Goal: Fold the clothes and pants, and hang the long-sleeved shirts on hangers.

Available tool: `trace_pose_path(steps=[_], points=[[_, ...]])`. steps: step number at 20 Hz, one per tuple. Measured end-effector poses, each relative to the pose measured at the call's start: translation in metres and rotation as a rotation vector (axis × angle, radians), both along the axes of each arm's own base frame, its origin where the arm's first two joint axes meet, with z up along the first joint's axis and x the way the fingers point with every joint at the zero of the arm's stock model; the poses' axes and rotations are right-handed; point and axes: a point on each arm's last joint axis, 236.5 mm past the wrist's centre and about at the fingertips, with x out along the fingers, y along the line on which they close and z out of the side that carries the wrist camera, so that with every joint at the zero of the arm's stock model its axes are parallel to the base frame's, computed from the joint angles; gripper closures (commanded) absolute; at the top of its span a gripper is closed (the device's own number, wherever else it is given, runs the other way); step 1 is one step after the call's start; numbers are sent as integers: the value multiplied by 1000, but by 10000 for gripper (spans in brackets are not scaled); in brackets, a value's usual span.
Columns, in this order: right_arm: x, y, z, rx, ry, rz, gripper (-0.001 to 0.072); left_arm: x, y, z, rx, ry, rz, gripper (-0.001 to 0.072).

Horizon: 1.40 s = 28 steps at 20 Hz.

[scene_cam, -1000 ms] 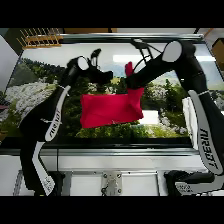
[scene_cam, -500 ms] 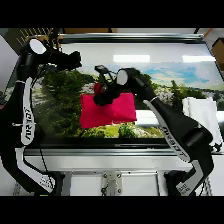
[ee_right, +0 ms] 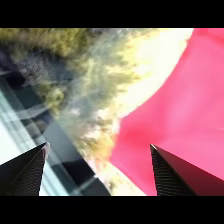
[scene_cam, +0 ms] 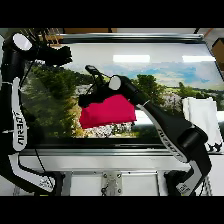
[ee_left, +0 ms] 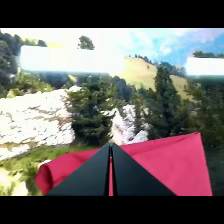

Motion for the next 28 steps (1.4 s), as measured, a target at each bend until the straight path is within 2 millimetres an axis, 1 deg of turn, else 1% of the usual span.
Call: trace_pose_path(steps=[2,3,6,7,8,9,10,11,12,14,15,17,18,19,20,21,22,23,25,27,28], points=[[16,-52,-7,-47,25,-63,22,-13,0,-10,32,23,-6,698],[23,-86,-16,-79,56,-109,21,-22,-1,-18,47,39,-9,697],[37,-193,-54,-151,181,-289,19,-55,-14,-47,68,105,-34,697],[38,-227,-70,-162,238,-355,18,-68,-21,-57,74,128,-48,697],[37,-252,-82,-160,293,-410,19,-78,-26,-66,80,143,-60,697],[36,-272,-95,-143,348,-461,19,-88,-33,-74,85,155,-74,697],[36,-285,-105,-122,388,-497,19,-97,-39,-80,87,163,-88,697],[36,-293,-116,-97,426,-518,20,-103,-45,-86,90,167,-102,697],[35,-293,-123,-62,458,-523,20,-110,-51,-91,94,175,-115,697],[35,-284,-134,1,497,-513,20,-117,-60,-96,99,176,-135,697],[34,-276,-139,24,508,-502,20,-119,-65,-97,99,172,-143,697],[31,-251,-141,73,525,-465,24,-120,-69,-98,98,164,-149,697],[29,-238,-142,90,527,-446,77,-119,-71,-97,97,157,-149,697],[28,-228,-144,92,517,-428,159,-120,-72,-98,97,158,-151,697],[25,-216,-146,91,507,-405,267,-120,-72,-98,96,157,-151,697],[23,-207,-148,88,492,-386,431,-120,-73,-98,93,154,-151,697],[20,-198,-149,87,481,-367,639,-120,-73,-98,94,155,-152,697],[18,-189,-148,93,470,-345,695,-120,-73,-98,93,152,-151,697],[16,-181,-143,99,443,-316,696,-120,-74,-98,93,150,-151,697],[23,-185,-128,95,394,-310,696,-119,-74,-98,93,150,-150,697],[30,-197,-115,83,356,-316,696,-119,-74,-98,93,150,-150,697]])
